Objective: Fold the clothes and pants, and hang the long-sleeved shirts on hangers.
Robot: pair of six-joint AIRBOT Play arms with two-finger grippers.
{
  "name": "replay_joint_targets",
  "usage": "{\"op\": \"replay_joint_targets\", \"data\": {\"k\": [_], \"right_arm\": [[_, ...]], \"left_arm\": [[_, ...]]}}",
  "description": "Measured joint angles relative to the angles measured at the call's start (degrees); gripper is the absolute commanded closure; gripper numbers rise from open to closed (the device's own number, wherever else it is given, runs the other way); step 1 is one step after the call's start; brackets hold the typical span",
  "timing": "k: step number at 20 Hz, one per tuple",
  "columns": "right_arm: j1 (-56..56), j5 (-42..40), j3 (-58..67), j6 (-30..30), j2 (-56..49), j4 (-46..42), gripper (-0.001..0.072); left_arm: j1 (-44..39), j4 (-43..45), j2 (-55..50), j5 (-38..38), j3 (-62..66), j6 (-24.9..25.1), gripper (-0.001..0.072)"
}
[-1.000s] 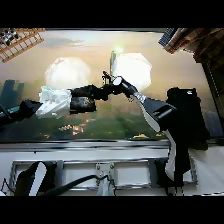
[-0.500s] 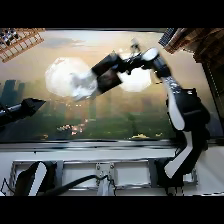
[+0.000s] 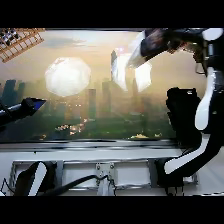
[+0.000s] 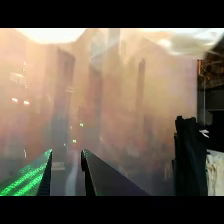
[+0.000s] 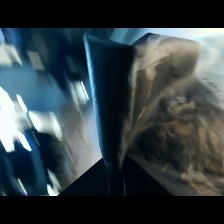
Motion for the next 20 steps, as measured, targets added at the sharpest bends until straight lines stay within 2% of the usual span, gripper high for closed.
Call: {"op": "replay_joint_targets", "data": {"k": [5,10,14,20], "right_arm": [[-5.84,-4.57,-0.33,10.93,3.74,-7.45,0.0688],[-8.90,-2.29,-2.32,21.88,6.93,-19.87,0.0688],[-9.57,3.69,-2.80,31.28,9.55,-32.72,0.0688],[-8.79,20.61,-2.95,41.03,13.92,-48.30,0.0688]], "left_arm": [[0.00,-0.02,-0.04,1.36,0.00,0.00,0.0500],[0.00,-0.04,-0.04,1.64,0.00,0.00,0.0501],[0.00,-0.07,-0.04,1.77,0.00,0.00,0.0501],[0.00,-0.04,-0.04,1.79,0.00,-0.02,0.0501]]}}
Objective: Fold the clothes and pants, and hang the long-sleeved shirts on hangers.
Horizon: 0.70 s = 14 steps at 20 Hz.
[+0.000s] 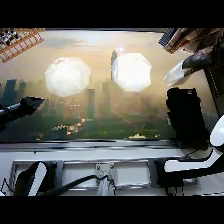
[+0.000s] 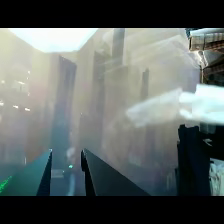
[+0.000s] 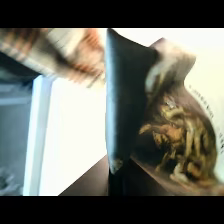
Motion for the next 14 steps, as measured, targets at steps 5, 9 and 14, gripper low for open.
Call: {"op": "replay_joint_targets", "data": {"k": [5,9,14], "right_arm": [[0.33,9.88,-0.04,2.01,3.23,-7.37,0.0686],[0.37,17.18,-2.78,2.47,5.88,-12.76,0.0687],[0.15,19.82,-15.93,2.45,13.55,-17.70,0.0687]], "left_arm": [[-0.07,0.00,0.00,-0.04,0.00,0.02,0.0501],[-0.50,0.04,0.00,-1.60,0.00,0.04,0.0501],[-0.79,0.04,0.00,-2.62,0.00,0.04,0.0501]]}}
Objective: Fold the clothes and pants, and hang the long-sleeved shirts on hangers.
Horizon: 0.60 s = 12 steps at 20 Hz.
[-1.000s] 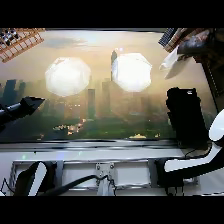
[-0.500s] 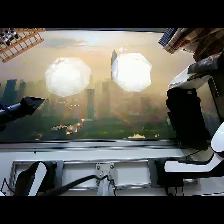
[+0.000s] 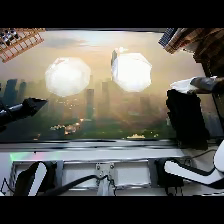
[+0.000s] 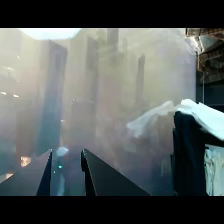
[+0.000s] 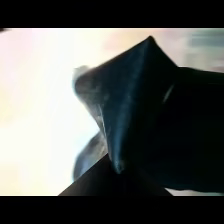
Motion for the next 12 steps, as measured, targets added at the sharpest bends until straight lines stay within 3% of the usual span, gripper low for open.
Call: {"op": "replay_joint_targets", "data": {"k": [5,12], "right_arm": [[-3.06,-2.95,-17.49,-2.47,9.11,-1.38,0.0686],[-12.83,-7.28,-33.24,-16.04,16.74,1.20,0.0687]], "left_arm": [[-0.02,0.00,0.00,-0.42,0.00,0.02,0.0501],[-0.02,0.00,0.00,-0.44,0.00,0.02,0.0501]]}}
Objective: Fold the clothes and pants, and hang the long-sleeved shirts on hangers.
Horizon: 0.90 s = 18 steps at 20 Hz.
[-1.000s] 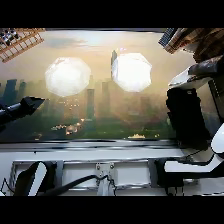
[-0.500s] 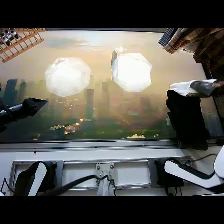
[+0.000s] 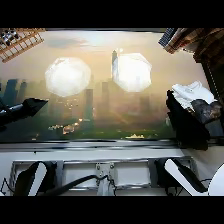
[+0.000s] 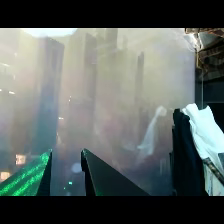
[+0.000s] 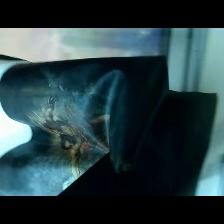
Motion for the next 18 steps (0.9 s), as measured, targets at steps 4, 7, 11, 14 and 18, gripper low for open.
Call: {"op": "replay_joint_targets", "data": {"k": [4,7,11,14,18], "right_arm": [[-2.27,-1.49,-5.73,-7.96,2.08,1.81,0.0686],[-2.80,-1.77,-8.74,-11.98,2.91,2.23,0.0687],[-3.02,-1.95,-12.70,-15.39,4.85,2.29,0.0687],[-3.08,-1.68,-15.34,-18.03,6.23,0.79,0.0687],[-3.08,-1.20,-16.90,-21.22,6.86,-0.59,0.0685]], "left_arm": [[0.00,0.00,0.00,-0.33,0.00,-0.02,0.0502],[0.00,0.00,0.00,-1.25,0.00,-0.02,0.0502],[0.00,0.00,0.00,-2.16,0.00,-0.02,0.0502],[0.00,0.02,0.00,-2.54,0.00,-0.02,0.0502],[0.00,0.02,0.00,-2.73,0.00,-0.02,0.0503]]}}
